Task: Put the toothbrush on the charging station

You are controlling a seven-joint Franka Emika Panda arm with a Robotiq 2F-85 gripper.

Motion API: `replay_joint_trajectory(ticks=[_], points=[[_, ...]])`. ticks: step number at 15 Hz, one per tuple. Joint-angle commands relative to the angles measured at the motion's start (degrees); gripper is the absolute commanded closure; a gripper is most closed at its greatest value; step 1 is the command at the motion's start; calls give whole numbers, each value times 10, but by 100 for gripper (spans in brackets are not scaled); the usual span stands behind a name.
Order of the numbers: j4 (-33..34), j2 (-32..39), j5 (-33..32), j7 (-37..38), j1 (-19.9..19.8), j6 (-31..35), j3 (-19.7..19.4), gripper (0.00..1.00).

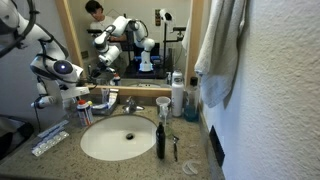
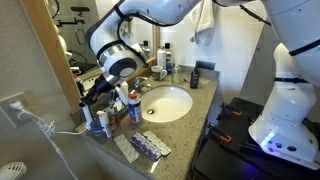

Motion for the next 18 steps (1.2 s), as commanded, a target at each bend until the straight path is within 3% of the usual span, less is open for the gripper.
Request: replay_joint_trajectory(ticks=[1,18], points=[[7,7,-20,32,-7,6,2,93],[34,0,-36,69,-10,6,-1,93]])
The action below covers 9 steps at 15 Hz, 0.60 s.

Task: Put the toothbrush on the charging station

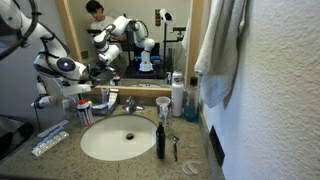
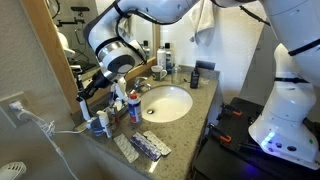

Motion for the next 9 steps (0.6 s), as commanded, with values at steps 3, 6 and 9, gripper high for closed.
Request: replay_joint_trajectory(ticks=[3,6,9], points=[[15,-1,-14,19,-2,9,-1,93],[16,2,-28,28,-3,11,-3,93],[17,7,-46,47,-4,9,-5,93]])
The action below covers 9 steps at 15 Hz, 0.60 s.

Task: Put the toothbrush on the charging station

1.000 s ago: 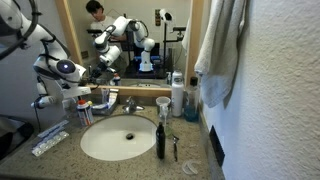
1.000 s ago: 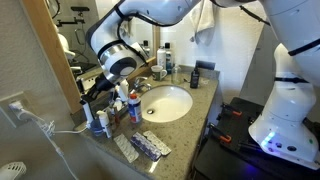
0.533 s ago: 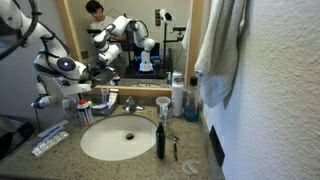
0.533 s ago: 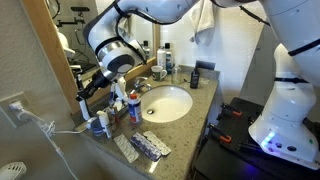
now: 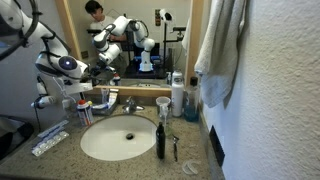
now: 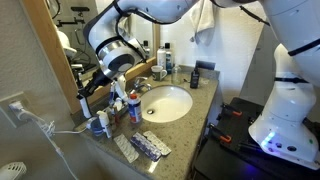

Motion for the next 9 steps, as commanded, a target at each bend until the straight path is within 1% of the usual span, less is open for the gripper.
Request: replay_joint_trajectory(ticks=[1,9], points=[[10,7,-29,39,-2,9,1,93],[11,17,-83,102,-1,6,-4,93]])
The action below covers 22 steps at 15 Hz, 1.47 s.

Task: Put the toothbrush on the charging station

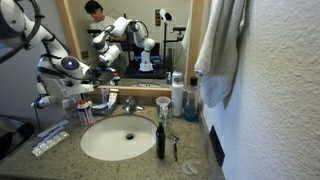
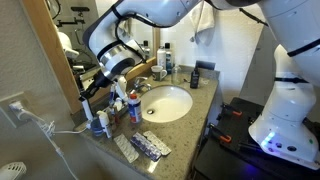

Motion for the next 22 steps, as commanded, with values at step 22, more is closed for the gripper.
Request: replay_joint_trajectory(ticks=[22], points=[[-16,-4,-185,141,-28,-117,-6,93]])
